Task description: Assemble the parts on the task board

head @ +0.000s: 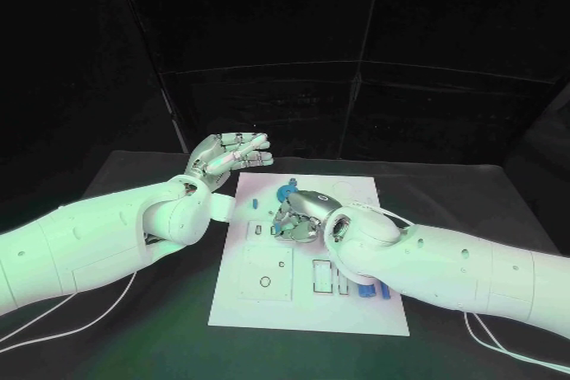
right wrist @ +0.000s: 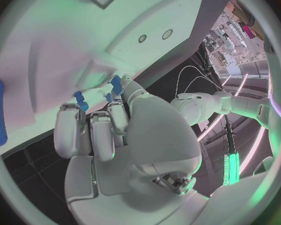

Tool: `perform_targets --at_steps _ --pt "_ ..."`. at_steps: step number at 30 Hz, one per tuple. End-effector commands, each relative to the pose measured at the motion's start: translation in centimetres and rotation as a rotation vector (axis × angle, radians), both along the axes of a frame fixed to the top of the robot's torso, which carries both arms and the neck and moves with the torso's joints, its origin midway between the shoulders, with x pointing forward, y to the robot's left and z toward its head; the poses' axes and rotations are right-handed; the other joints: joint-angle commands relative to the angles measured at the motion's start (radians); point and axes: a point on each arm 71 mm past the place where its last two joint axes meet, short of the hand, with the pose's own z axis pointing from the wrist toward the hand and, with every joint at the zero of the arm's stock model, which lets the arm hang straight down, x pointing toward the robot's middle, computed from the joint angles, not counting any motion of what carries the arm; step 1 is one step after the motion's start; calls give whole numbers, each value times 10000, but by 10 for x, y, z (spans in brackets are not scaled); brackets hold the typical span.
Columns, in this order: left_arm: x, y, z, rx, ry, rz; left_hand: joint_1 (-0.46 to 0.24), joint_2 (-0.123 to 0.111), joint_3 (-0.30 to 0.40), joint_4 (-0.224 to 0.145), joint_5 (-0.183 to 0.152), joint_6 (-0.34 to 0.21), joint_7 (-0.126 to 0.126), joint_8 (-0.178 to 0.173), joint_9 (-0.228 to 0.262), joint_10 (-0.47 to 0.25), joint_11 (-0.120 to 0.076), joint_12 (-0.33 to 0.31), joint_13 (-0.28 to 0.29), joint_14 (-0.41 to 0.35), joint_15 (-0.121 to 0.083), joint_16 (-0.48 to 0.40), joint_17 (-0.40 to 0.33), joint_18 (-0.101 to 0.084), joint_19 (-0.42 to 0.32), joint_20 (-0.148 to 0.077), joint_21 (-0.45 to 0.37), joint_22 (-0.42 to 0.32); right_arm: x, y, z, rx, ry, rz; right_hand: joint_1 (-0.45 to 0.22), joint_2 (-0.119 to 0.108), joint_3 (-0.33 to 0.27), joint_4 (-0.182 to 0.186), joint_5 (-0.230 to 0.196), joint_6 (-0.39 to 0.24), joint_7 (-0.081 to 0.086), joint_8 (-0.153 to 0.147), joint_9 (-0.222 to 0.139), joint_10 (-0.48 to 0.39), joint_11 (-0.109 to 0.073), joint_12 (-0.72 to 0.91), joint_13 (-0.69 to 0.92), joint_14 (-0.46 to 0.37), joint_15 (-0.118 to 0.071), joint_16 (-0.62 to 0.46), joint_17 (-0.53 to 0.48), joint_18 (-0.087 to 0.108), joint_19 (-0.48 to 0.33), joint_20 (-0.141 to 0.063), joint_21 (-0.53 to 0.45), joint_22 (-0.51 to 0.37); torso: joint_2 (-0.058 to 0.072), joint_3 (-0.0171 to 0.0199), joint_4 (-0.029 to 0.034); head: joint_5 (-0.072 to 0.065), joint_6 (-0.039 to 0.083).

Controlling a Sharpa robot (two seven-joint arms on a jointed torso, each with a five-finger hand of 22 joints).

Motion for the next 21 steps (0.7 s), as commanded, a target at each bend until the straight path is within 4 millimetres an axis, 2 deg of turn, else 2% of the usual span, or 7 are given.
perform_targets --at_steps 1,7,15,21 --pt "0 -1 2 -65 -60 -94 -21 84 4 -61 36 74 77 -33 -17 84 18 -47 -15 59 4 -62 -16 33 71 4 40 -10 1 1 -2 -305 -35 32 8 -59 64 19 11 61 22 19 8 40 12 -28 -2 707 -42 -53 1214 -83 3 6 9 -13 0 5 -5 -4 -6" --pt "0 -1 2 -67 -56 -102 -21 84 4 -61 36 74 77 -33 -17 84 18 -47 -15 59 4 -62 -16 33 71 4 40 -10 4 -2 -5 -424 -54 -159 8 -59 64 19 11 61 22 19 8 40 12 -28 -2 707 -42 -53 1214 -83 3 6 9 -13 2 1 8 6 -33" --pt "1 -1 2 -64 -49 -104 -21 84 4 -61 36 74 77 -33 -17 84 18 -47 -15 59 4 -62 -16 33 71 4 40 -10 5 -4 -6 -493 -70 -240 -10 -68 69 24 12 59 23 17 7 45 14 -22 5 707 -41 -55 1211 -83 3 6 8 -13 10 5 -20 13 -48" --pt "1 -1 1 -61 -45 -101 -21 84 4 -61 36 74 77 -33 -17 84 18 -47 -15 59 4 -62 -16 33 71 4 40 -10 6 -7 -8 -678 -19 -363 -45 -88 75 34 18 54 26 14 5 36 16 -35 -6 705 -40 -61 1202 -82 -1 7 5 -18 4 5 -3 5 -73"
